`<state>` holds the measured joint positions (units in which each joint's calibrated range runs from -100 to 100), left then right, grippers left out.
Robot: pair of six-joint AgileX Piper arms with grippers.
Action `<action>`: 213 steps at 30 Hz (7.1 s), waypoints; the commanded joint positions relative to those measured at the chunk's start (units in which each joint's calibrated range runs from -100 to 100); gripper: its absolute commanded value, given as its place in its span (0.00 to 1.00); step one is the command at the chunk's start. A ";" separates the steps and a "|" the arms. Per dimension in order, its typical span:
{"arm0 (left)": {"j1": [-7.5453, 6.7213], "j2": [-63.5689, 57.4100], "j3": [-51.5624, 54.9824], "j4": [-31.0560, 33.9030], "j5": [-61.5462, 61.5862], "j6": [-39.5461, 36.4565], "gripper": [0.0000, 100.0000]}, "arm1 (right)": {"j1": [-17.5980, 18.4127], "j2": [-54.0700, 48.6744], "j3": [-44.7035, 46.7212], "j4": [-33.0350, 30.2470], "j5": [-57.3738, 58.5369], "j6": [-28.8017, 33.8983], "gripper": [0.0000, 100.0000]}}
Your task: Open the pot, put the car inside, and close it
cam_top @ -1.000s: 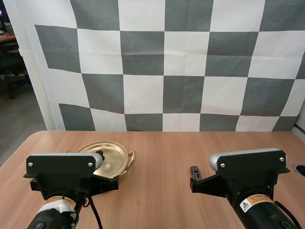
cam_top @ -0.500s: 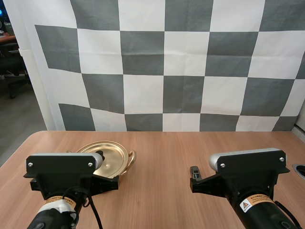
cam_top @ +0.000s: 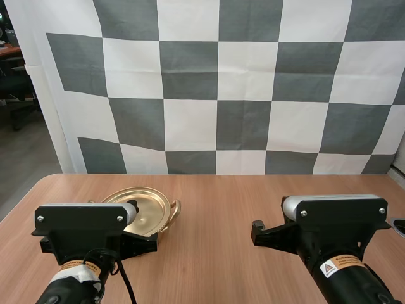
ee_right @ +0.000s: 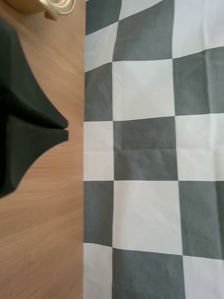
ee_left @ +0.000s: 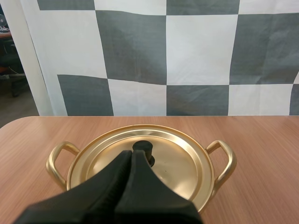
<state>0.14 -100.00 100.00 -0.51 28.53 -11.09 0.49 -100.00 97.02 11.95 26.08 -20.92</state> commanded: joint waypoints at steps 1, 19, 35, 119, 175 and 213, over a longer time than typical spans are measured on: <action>-0.02 0.00 0.00 -0.94 -3.03 0.00 0.00 | -0.01 0.00 0.03 -0.24 -5.58 0.05 0.00; -0.02 0.00 -18.33 -0.45 -26.90 9.66 0.00 | 0.61 0.82 -9.09 1.37 -16.33 -11.19 0.00; -0.02 41.90 -67.99 -5.65 71.47 9.00 0.00 | 0.61 4.22 -10.67 6.34 11.15 -10.80 0.00; 0.28 65.97 -63.55 -3.88 68.29 21.80 1.00 | 0.61 50.10 -57.26 -1.02 68.29 -7.02 0.00; 0.28 90.55 -61.18 -2.20 60.17 15.26 1.00 | 0.61 50.10 -57.26 -1.02 73.73 -7.02 0.00; 0.28 90.55 -58.08 -2.46 51.51 15.25 0.41 | 0.61 47.96 -57.26 -1.02 73.92 -7.02 0.00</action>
<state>0.37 -9.46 41.83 -2.97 79.93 6.05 1.11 -52.06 39.76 10.95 100.00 -27.93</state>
